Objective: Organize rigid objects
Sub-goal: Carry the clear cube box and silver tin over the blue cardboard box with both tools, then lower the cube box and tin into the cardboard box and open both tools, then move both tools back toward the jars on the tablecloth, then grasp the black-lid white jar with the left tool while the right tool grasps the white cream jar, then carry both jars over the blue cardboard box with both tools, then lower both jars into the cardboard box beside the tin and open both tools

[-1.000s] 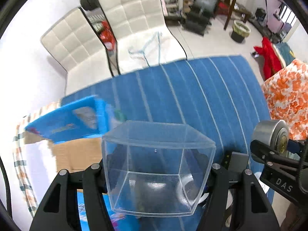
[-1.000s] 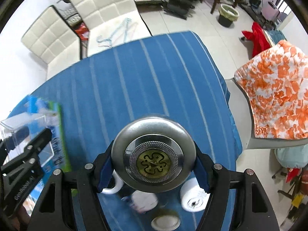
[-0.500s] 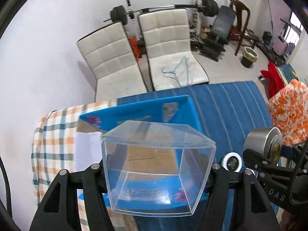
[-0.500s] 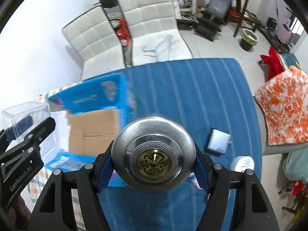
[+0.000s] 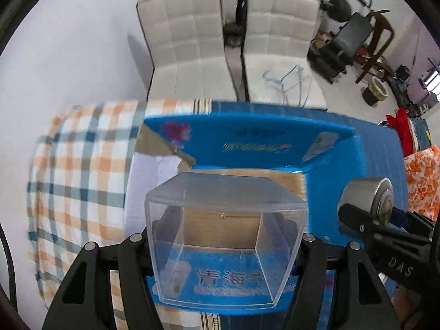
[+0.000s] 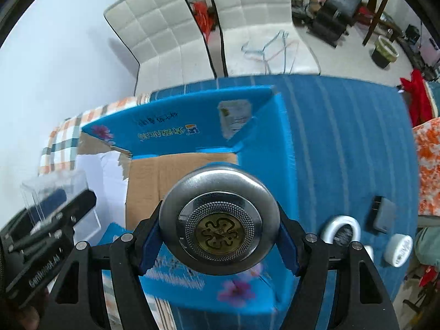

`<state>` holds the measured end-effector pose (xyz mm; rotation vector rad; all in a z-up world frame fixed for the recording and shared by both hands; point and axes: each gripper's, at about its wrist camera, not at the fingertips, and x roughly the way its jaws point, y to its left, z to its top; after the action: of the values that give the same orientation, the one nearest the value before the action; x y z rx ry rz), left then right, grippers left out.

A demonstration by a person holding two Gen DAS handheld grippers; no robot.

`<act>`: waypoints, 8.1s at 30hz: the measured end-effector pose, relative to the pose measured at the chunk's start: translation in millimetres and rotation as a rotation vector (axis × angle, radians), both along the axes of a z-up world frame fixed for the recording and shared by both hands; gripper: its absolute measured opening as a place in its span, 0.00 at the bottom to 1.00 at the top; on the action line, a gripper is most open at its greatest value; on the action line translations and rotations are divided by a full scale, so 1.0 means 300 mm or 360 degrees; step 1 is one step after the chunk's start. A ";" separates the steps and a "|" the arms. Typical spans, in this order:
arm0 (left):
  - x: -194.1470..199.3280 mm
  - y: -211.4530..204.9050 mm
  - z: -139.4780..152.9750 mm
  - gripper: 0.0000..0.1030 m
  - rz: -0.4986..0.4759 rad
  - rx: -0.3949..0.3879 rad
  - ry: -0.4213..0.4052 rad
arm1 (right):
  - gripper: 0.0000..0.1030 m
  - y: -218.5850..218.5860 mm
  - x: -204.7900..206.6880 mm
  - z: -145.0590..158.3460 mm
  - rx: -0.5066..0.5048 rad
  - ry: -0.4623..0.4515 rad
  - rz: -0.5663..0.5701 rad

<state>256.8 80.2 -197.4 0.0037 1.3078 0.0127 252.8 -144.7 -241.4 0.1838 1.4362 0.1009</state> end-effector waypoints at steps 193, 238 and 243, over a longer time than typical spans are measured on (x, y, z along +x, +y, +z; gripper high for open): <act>0.084 0.084 -0.290 0.71 -0.0034 0.0167 0.0206 | 0.68 0.094 -0.071 -0.306 -0.0063 0.0251 0.0049; 0.126 0.053 -0.438 0.71 -0.0057 0.0133 0.0387 | 0.69 0.152 0.008 -0.460 -0.0079 0.0498 0.0072; 0.131 0.050 -0.436 0.71 -0.0057 0.0133 0.0393 | 0.69 0.151 0.007 -0.460 -0.0079 0.0504 0.0075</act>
<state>296.1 95.3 -328.4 0.1028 1.5534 0.0375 255.0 -99.2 -379.5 0.1286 1.7575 0.0764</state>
